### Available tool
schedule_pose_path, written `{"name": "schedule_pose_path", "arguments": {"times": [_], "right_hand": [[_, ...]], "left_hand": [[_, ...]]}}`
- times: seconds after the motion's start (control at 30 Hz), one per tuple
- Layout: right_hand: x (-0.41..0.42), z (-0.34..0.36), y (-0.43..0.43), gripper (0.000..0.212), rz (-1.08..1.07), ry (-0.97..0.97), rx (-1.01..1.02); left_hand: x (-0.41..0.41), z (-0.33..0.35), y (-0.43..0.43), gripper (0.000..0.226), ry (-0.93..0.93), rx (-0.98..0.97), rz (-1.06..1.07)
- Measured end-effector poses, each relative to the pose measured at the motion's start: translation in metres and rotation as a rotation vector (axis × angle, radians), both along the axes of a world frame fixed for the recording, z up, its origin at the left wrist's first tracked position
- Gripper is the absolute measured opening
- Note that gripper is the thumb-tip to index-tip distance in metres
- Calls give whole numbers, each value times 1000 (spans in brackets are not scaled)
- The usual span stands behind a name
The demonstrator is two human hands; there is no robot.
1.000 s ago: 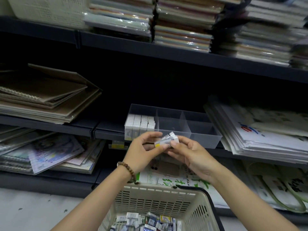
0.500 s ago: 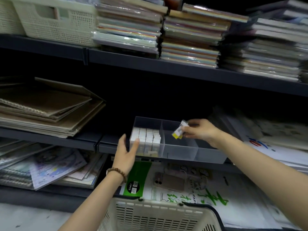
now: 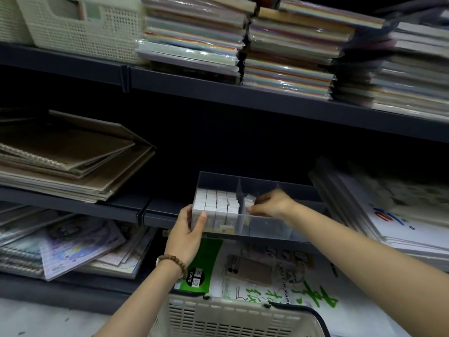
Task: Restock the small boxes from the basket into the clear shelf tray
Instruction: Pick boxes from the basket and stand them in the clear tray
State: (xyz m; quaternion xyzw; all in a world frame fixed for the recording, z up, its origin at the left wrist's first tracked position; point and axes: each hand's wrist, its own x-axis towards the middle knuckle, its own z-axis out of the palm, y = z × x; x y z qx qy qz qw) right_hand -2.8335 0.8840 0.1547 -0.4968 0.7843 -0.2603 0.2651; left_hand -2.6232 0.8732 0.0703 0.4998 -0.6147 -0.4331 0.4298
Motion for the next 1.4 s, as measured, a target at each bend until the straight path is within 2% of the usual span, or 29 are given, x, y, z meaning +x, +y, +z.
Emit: {"name": "schedule_pose_path", "arguments": {"times": [0.07, 0.13, 0.2, 0.3, 0.53, 0.73, 0.8, 0.9, 1.07, 1.2, 1.3, 1.4], "right_hand": [[-2, 4, 1, 56, 16, -15, 32], [-5, 8, 0, 54, 24, -108, 84], [-6, 11, 0, 47, 28, -239, 141], [-2, 16, 1, 39, 22, -309, 192], [6, 9, -6, 37, -11, -479, 176], [5, 14, -10, 50, -48, -520, 261], [7, 14, -10, 45, -38, -580, 261], [9, 8, -13, 40, -34, -429, 184], [9, 8, 2, 51, 77, -79, 73], [10, 9, 39, 39, 158, -9, -188], [2, -6, 78, 29, 219, 35, -395], [-5, -42, 116, 20, 167, -98, -514]], "left_hand": [[0, 1, 0, 59, -9, 0, 4], [0, 2, 1, 57, -7, 0, 8], [1, 3, 1, 55, 1, 0, 11], [1, 6, 2, 51, 25, -3, 18], [10, 8, -3, 41, 36, -18, 81], [12, 6, -8, 43, 47, 11, 77], [12, 5, -9, 43, 43, 3, 75], [11, 5, -8, 42, 52, -13, 75], [14, 7, -2, 45, 31, -12, 27], [28, 4, 13, 45, -51, -72, -43], [48, -10, 30, 60, -191, -95, -120], [67, -37, 52, 72, -347, -43, -210]]}}
